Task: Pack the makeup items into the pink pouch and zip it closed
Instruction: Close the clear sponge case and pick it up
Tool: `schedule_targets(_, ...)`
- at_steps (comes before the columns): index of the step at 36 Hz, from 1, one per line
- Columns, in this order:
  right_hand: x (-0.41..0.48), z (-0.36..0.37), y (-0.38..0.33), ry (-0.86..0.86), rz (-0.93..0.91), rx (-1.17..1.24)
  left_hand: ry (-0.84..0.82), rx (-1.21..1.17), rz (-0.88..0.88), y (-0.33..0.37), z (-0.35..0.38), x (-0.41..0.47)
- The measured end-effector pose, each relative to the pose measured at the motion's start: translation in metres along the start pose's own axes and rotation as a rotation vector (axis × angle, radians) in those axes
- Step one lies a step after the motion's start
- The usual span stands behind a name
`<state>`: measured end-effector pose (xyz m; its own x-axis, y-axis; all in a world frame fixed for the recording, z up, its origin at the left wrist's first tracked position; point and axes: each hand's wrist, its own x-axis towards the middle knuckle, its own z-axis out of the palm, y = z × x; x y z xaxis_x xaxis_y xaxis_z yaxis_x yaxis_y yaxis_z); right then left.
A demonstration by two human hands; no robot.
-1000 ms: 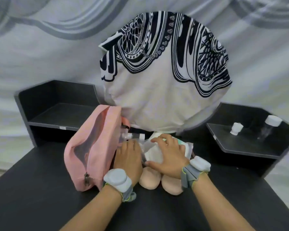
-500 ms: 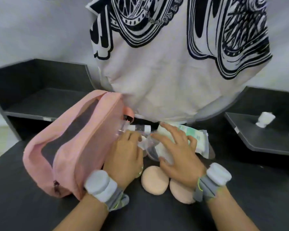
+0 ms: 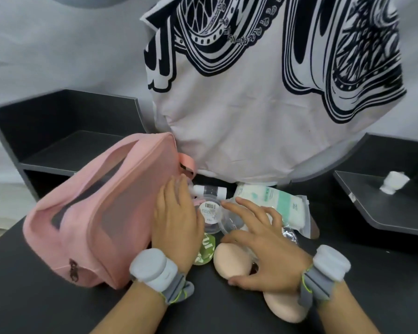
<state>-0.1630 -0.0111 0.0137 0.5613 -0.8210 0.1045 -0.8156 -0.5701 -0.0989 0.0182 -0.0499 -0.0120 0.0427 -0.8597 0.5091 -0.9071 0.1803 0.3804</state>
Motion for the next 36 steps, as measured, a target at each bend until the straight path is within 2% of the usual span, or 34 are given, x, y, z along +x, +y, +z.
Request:
schedule_targets(6,-0.001,0.003,0.001,0.121,-0.022,0.062,0.018,-0.007,-0.104,-0.002,0.004,0.004)
schedule_targets(13,0.002,0.000,-0.005,0.251,0.017,0.371,0.116,-0.173,-0.022,0.000,0.000,0.004)
schedule_targets(17,0.003,0.001,-0.004,0.346,-0.005,0.530,0.232,-0.377,0.017,0.003,-0.011,0.005)
schedule_targets(19,0.004,0.000,-0.005,0.443,-0.030,0.692,0.240,-0.526,0.021,0.006,-0.014,0.004)
schedule_targets(22,0.006,0.000,-0.004,0.694,-0.019,0.951,0.166,-0.857,-0.045,0.015,-0.016,0.001)
schedule_targets(24,0.006,0.002,0.001,0.767,0.003,1.044,0.053,-1.175,-0.126,0.023,-0.020,-0.001)
schedule_targets(27,0.003,0.003,0.008,0.725,0.068,0.959,-0.071,-1.369,-0.200,0.029,-0.020,-0.004)
schedule_targets(30,0.006,0.004,0.006,0.751,0.142,0.822,-0.169,-1.410,-0.255,0.030,-0.011,-0.002)
schedule_targets(32,0.007,0.004,0.005,0.758,0.143,0.642,-0.238,-1.433,-0.313,0.031,-0.007,-0.003)
schedule_targets(36,0.009,0.003,0.008,0.694,0.172,0.448,-0.306,-1.466,-0.316,0.035,-0.005,-0.001)
